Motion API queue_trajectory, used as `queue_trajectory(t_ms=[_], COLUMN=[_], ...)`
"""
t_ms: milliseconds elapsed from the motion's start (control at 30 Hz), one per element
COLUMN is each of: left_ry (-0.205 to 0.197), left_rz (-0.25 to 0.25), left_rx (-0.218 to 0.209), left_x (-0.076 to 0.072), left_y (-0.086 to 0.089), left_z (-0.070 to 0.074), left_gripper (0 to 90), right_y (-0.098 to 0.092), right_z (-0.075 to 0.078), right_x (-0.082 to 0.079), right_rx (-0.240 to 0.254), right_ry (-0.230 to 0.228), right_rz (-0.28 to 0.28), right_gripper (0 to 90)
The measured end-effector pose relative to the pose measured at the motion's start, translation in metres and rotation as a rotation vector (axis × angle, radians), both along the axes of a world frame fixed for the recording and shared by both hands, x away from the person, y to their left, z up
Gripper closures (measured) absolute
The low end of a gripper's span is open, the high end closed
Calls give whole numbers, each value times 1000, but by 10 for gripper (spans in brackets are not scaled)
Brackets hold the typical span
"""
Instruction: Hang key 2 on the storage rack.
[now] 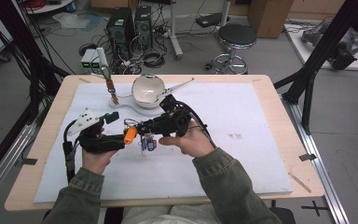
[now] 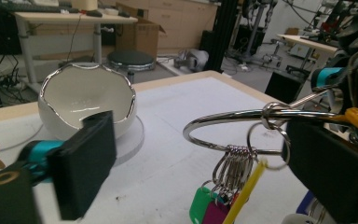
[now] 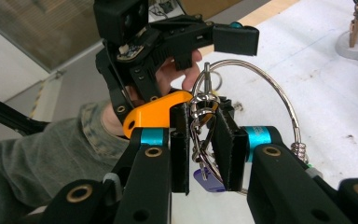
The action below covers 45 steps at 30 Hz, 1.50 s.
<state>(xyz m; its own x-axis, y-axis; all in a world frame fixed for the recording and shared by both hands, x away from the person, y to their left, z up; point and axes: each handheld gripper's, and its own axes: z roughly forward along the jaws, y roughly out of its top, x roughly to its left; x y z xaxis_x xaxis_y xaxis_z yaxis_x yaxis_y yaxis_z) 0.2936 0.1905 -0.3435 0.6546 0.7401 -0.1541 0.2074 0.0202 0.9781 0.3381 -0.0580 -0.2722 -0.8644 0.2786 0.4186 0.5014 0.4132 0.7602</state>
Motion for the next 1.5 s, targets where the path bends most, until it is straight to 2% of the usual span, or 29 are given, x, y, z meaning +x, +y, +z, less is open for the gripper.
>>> queue_trajectory(t_ms=[267, 300, 467, 600, 633, 667, 700, 833, 967, 1000, 1167, 1367, 1500], left_ry=[-51, -58, -35, -22, -18, -21, -18, -25, -9, 2, 20, 29, 35], left_rz=[-39, -29, -3, 8, 10, 10, 1, -17, -24, -26, -18, -13, -5], left_rx=[9, 18, 46, 73, 80, 97, 96, 127, 128, 119, 117, 124, 117], left_x=[-4, -5, -4, -4, -4, -4, -3, -4, -3, -3, -1, 0, 0], left_y=[-2, -3, -5, -8, -9, -10, -10, -16, -16, -15, -13, -13, -11], left_z=[-1, -1, -3, -3, -4, -5, -6, -8, -9, -8, -8, -8, -8], left_gripper=[470, 513, 689, 711, 752, 808, 826, 846, 859, 859, 859, 859, 860], right_y=[2, 2, 2, 2, 2, 1, 1, -3, -10, -11, -26, -48, -60], right_z=[-3, -3, -4, -4, -5, -5, -4, -3, -1, -1, -1, -5, -8], right_x=[2, 2, 2, 2, 2, 2, 1, 2, 3, 3, 5, 8, 8], right_rx=[20, 19, 32, 29, 36, 42, 42, 38, 51, 48, 30, -8, -34], right_ry=[45, 46, 69, 69, 73, 71, 69, 53, 46, 42, 27, 11, -6], right_rz=[22, 21, 20, 9, 13, 7, -4, -34, -63, -70, -127, -213, -263], right_gripper=[775, 775, 774, 758, 756, 736, 697, 640, 585, 547, 467, 267, 185])
